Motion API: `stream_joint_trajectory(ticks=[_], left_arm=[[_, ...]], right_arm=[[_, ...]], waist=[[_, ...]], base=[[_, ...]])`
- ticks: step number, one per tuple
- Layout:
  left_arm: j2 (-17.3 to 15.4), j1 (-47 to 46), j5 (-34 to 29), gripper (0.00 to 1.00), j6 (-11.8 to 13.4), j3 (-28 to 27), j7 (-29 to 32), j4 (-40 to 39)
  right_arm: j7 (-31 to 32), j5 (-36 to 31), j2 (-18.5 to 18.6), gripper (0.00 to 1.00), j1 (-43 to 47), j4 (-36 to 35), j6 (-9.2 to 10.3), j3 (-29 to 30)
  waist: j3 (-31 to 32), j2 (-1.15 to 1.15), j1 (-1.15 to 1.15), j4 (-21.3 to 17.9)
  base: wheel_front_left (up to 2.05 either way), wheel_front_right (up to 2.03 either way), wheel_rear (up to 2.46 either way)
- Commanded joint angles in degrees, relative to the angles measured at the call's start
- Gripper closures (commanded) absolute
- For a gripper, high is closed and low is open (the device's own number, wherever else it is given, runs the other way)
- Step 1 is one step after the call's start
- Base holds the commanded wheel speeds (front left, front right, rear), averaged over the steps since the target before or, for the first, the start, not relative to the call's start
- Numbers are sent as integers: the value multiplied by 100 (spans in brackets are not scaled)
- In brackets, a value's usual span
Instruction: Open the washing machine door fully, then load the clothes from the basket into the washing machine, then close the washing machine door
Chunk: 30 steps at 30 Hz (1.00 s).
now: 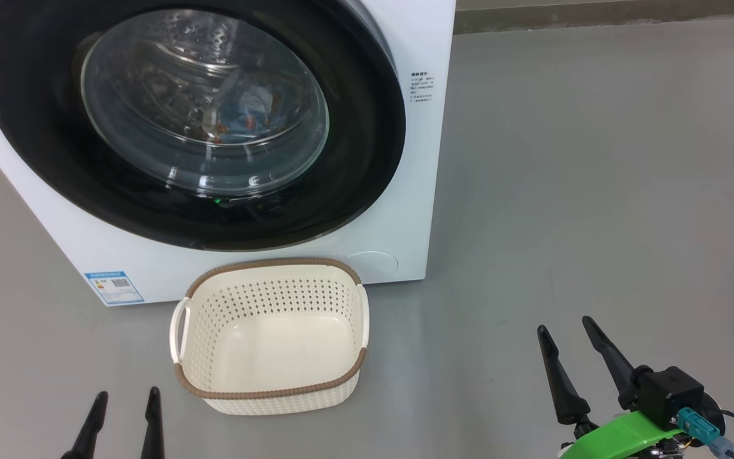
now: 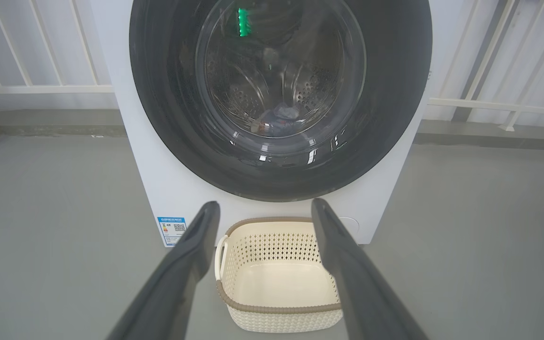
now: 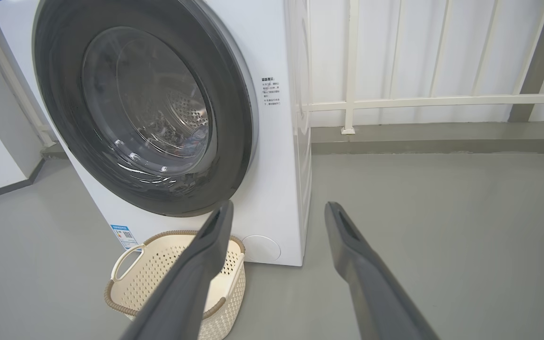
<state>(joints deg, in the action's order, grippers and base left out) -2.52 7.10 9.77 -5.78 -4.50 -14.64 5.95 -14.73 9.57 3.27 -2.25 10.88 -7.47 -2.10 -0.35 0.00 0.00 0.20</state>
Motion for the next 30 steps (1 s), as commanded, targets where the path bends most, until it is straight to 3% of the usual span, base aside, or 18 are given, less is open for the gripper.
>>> stream_joint_trajectory(ticks=[1,24,25,30], left_arm=[[-37,-116,-71,0,36,-180,-36,-127],[-36,-106,28,0,27,-149,-36,-192],[5,-1,26,100,0,43,2,-9],[82,-34,158,100,-5,38,62,242]], right_arm=[[-27,-68,-11,0,-80,-114,-2,-164],[-27,-73,3,0,-90,-107,-2,-163],[0,3,-1,100,2,38,0,-28],[28,146,-4,100,66,246,0,-33]], waist=[[0,0,0,-1],[-15,0,0,16],[-15,0,0,17],[-14,0,1,17]], base=[[0,0,0],[0,0,0],[0,0,0],[0,0,0]])
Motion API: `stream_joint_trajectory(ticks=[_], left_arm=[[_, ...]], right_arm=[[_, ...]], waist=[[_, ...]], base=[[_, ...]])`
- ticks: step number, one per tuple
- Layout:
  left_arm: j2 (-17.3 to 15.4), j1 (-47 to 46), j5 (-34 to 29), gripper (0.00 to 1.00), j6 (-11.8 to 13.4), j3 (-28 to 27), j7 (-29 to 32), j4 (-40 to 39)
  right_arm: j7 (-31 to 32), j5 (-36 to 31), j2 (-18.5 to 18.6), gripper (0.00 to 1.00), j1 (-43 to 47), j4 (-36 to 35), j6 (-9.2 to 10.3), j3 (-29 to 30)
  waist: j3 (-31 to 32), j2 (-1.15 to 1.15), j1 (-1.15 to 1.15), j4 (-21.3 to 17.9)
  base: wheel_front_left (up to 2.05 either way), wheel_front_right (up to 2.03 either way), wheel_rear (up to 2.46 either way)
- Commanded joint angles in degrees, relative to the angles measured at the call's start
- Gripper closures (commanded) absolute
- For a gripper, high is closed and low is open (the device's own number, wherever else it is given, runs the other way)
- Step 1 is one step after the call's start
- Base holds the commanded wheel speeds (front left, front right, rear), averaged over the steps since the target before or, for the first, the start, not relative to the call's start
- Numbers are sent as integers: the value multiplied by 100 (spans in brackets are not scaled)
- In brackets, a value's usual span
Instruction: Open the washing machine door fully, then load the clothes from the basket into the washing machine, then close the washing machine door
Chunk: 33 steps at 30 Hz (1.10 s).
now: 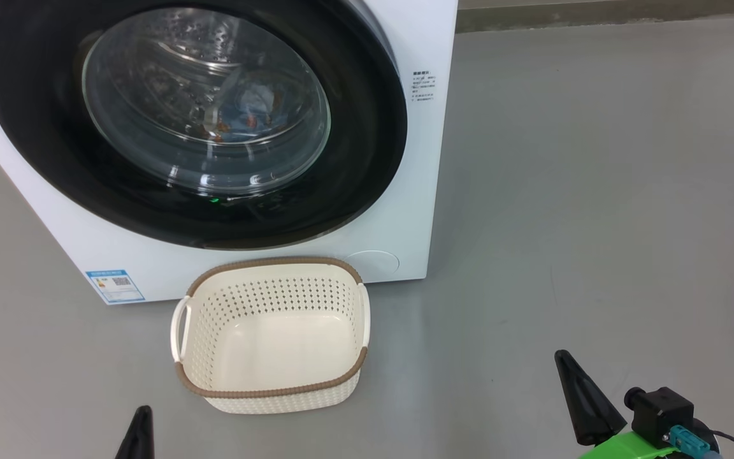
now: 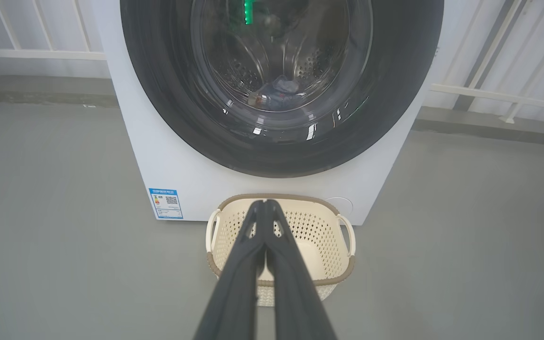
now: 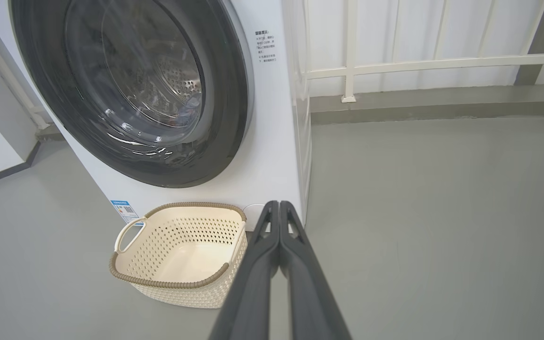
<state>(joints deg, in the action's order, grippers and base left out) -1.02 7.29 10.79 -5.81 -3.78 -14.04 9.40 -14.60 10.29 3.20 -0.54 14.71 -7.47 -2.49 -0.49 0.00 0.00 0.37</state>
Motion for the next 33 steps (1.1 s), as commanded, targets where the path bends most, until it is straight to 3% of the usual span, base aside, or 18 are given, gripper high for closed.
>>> stream_joint_trajectory(ticks=[1,5,9,33], left_arm=[[-69,-67,122,100,-4,-40,23,-94],[-73,-100,390,100,-10,-46,92,-84],[-77,-135,655,100,-15,-44,150,-70],[-100,-386,2230,100,-47,-84,541,35]], right_arm=[[29,145,5,100,-108,-138,0,10],[90,425,17,100,-117,-141,0,28],[149,701,26,100,-135,-132,0,44],[511,2328,59,100,-228,-116,-1,162]], waist=[[2,0,2,0],[15,0,13,-1],[6,0,1,-3],[9,0,0,-10]], base=[[0,0,0],[0,0,0],[0,0,0],[0,0,0]])
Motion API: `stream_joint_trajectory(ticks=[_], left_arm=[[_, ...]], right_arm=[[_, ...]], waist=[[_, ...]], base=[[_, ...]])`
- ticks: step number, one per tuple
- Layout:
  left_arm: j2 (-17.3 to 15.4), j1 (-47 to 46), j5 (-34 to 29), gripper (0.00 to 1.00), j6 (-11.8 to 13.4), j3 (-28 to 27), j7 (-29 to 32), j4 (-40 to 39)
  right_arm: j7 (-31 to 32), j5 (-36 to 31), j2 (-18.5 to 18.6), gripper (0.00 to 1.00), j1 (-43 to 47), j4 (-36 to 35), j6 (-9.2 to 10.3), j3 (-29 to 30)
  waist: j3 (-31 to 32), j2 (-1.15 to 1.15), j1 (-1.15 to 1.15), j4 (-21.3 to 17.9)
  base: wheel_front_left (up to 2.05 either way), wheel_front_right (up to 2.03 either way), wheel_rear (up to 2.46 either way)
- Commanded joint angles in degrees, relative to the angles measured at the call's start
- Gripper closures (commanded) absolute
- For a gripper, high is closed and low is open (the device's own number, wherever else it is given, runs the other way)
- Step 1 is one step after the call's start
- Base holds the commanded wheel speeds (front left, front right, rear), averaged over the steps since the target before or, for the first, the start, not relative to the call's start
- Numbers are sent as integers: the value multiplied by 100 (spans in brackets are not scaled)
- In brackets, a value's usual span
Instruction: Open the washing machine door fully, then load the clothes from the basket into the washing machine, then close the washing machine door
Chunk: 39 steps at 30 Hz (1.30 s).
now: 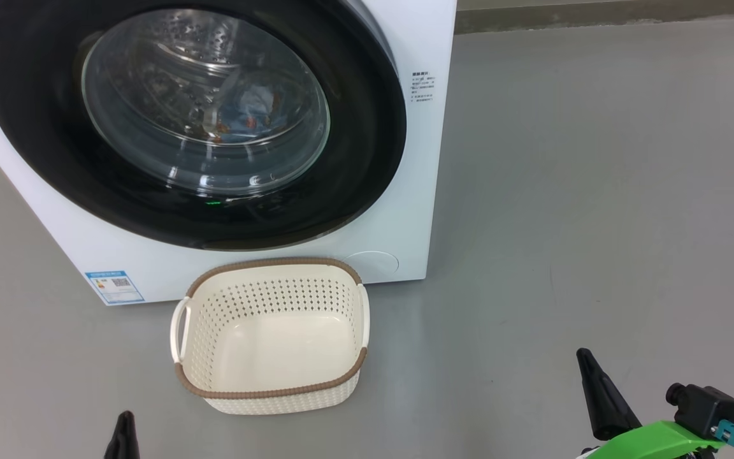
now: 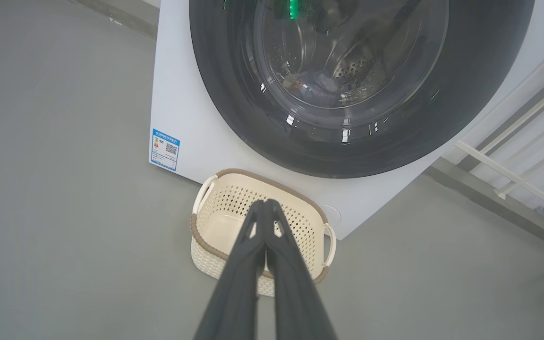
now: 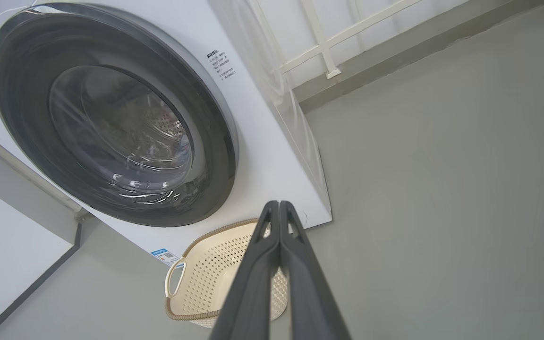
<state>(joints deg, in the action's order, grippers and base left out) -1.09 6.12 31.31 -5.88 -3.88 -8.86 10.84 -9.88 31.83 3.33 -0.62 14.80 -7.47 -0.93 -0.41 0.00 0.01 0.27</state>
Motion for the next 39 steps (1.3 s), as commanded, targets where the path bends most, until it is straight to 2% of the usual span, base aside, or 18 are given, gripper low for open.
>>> stream_joint_trajectory(ticks=[1,39], left_arm=[[-93,-279,245,100,-41,-76,40,-105],[-129,-675,2674,100,-91,-155,662,73]], right_arm=[[55,241,47,100,-224,-126,-1,12],[658,2707,58,100,-356,-110,-1,248]], waist=[[1,0,-1,-1],[10,0,-1,-12]], base=[[0,0,0],[0,0,0]])
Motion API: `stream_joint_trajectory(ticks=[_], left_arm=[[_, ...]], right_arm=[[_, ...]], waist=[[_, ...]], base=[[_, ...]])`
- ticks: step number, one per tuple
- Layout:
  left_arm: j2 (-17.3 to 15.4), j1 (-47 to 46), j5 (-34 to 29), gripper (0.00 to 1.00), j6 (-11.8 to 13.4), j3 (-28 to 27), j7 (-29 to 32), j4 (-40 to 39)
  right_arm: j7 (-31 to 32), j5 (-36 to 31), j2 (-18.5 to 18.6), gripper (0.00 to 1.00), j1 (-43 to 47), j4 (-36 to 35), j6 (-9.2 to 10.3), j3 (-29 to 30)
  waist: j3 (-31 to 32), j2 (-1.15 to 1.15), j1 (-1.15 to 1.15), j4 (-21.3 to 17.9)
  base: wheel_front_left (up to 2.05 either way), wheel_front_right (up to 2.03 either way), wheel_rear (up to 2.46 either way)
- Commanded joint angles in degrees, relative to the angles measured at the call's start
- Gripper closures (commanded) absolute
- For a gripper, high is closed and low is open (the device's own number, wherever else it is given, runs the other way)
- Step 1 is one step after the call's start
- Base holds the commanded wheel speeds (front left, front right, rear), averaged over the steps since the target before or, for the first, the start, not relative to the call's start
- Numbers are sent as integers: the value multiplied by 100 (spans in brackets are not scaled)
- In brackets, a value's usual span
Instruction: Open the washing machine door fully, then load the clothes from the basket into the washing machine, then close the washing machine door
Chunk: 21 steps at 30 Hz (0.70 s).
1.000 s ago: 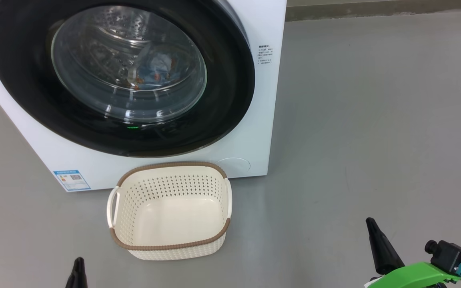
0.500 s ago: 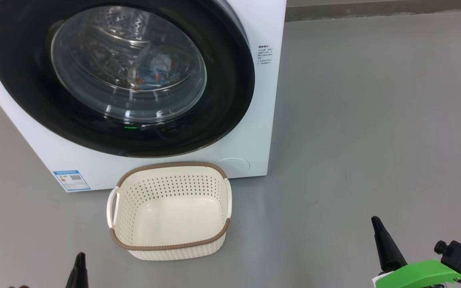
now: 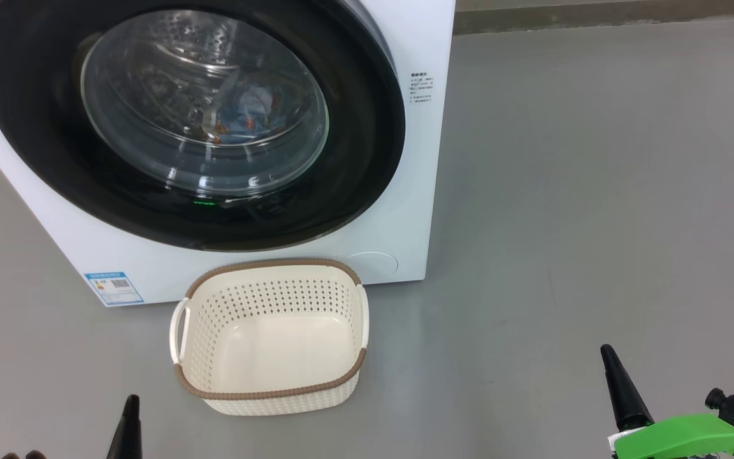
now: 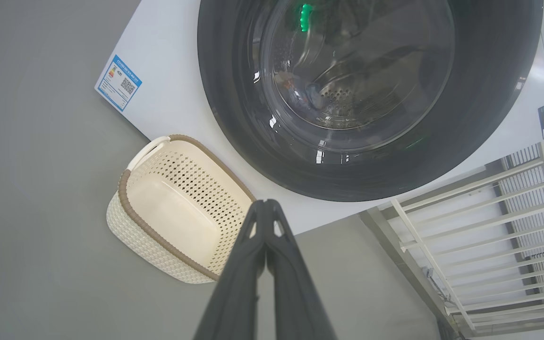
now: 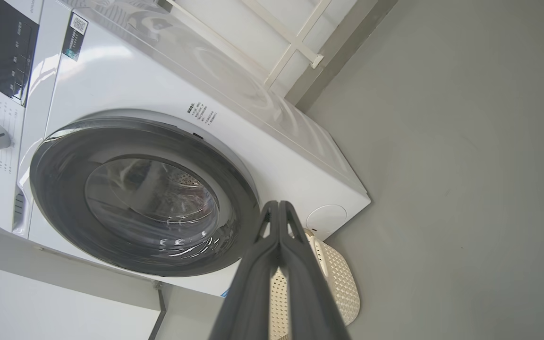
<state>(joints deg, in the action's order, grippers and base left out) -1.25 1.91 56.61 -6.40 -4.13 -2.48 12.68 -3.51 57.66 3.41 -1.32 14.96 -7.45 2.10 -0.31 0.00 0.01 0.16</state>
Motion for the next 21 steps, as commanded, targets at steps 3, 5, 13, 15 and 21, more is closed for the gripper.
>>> stream_joint_trajectory(ticks=[3,5,13,15,21], left_arm=[[-116,-286,341,100,-43,-137,74,-97],[-118,-308,472,100,-46,-141,108,-87],[-125,-383,933,100,-55,-156,226,-54],[-127,-404,1064,100,-58,-160,259,-44],[-133,-479,1524,100,-67,-175,377,-11]], right_arm=[[71,323,50,100,-296,-124,-3,-34],[105,455,49,100,-304,-123,-3,-20],[224,918,47,100,-329,-119,-3,31],[258,1050,47,100,-336,-118,-3,45],[378,1511,44,100,-362,-115,-3,97]], waist=[[1,0,0,-1],[2,0,0,-1],[3,0,0,-4],[4,0,0,-4],[6,0,0,-6]], base=[[0,0,0],[0,0,0],[0,0,0],[0,0,0],[0,0,0]])
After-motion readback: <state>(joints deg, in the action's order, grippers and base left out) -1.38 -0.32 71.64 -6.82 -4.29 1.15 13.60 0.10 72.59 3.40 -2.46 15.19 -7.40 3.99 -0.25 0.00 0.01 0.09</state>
